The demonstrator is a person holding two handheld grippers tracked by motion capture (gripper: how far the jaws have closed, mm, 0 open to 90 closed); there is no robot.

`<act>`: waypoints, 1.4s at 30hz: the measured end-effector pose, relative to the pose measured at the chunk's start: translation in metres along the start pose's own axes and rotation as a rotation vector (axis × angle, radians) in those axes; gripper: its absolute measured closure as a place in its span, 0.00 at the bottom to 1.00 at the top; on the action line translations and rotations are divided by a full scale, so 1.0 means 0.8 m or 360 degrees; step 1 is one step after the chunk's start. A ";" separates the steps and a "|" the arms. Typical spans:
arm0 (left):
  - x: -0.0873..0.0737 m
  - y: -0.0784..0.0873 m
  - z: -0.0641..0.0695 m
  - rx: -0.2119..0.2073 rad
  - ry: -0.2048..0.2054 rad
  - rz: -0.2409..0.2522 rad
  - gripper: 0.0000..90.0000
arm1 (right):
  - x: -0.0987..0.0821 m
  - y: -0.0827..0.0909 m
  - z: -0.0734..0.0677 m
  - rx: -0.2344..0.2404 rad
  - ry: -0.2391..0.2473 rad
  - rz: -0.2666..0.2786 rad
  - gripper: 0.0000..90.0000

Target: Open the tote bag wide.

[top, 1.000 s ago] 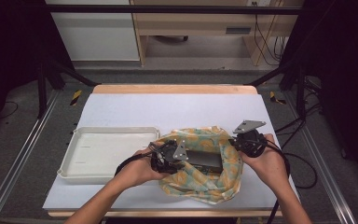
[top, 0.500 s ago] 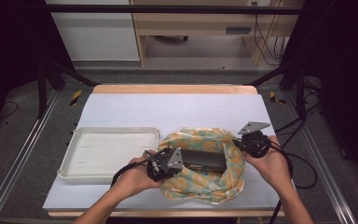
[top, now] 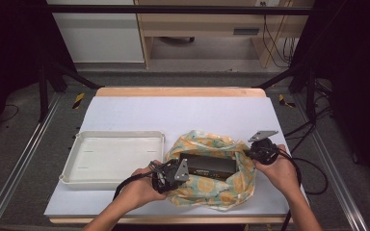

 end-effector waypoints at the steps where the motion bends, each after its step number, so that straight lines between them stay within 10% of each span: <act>1: -0.001 -0.001 0.000 -0.0002 0.0002 -0.0005 1.00 | -0.002 -0.003 0.000 0.0000 0.0015 -0.0010 1.00; 42: -0.017 -0.014 0.016 -0.0080 -0.0021 -0.0064 1.00 | -0.001 -0.036 0.010 -0.0081 0.0048 -0.0088 1.00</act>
Point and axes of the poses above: each handheld gripper's, and its own axes: y roughly backward along the jaws, x roughly out of its top, z roughly to its right, the point moved 2 cm from there along -y, roughly forward along the jaws, and after that the axes turned 6 degrees about -x, right-handed, at the moved point
